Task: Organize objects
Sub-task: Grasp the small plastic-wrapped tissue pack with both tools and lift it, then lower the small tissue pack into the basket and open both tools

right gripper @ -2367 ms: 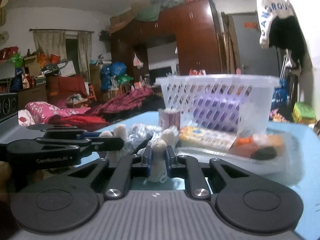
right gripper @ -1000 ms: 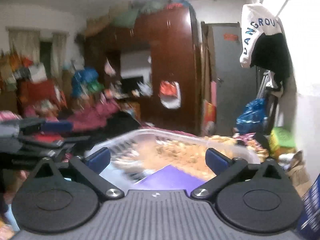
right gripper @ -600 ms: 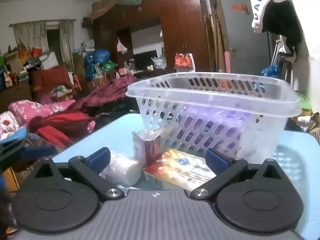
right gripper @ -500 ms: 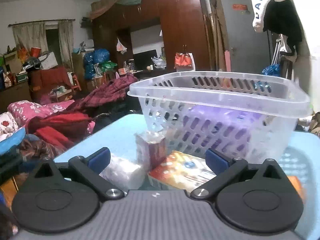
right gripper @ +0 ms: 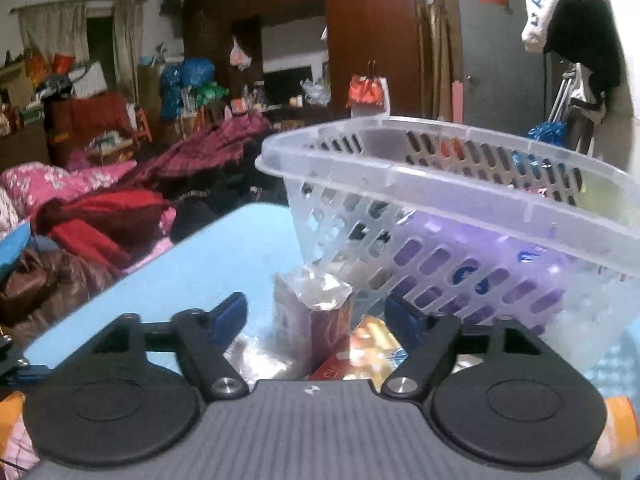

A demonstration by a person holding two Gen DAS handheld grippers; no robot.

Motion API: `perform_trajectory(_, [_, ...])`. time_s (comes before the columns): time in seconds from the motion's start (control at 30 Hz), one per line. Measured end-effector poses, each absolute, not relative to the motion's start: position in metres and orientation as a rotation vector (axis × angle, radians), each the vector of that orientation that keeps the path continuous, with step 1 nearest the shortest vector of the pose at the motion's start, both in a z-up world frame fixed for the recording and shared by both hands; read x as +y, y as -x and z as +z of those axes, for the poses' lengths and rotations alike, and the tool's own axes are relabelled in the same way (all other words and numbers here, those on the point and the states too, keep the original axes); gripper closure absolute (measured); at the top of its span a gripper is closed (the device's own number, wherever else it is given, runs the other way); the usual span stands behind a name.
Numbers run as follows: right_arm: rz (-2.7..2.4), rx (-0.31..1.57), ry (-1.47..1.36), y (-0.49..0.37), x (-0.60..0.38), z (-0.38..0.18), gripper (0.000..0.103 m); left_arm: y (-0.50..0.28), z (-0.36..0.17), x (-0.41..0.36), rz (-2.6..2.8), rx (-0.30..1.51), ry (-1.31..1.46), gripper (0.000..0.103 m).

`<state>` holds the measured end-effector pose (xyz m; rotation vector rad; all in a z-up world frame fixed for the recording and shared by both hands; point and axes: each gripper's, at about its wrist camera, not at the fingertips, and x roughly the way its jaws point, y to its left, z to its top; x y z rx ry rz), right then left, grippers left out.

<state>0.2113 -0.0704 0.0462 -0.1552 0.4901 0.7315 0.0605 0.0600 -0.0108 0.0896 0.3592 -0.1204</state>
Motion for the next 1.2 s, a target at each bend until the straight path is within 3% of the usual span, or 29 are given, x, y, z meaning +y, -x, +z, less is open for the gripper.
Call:
perform_trajectory(0.1, [0.734, 0.492, 0.182, -0.211, -0.069, 0.044, 0.053, -0.066, -0.013, 0.061, -0.113, 0.362, -0.070, 0.052])
perform_trajectory(1.03, [0.715, 0.223, 0.051, -0.162, -0.184, 0.101, 0.061, -0.044, 0.002, 0.060, -0.167, 0.220, -0.028, 0.054])
perform_trajectory(1.2, [0.712, 0.188, -0.009, -0.162, -0.195, 0.107, 0.061, -0.047, 0.027, 0.056, -0.188, 0.172, -0.019, 0.054])
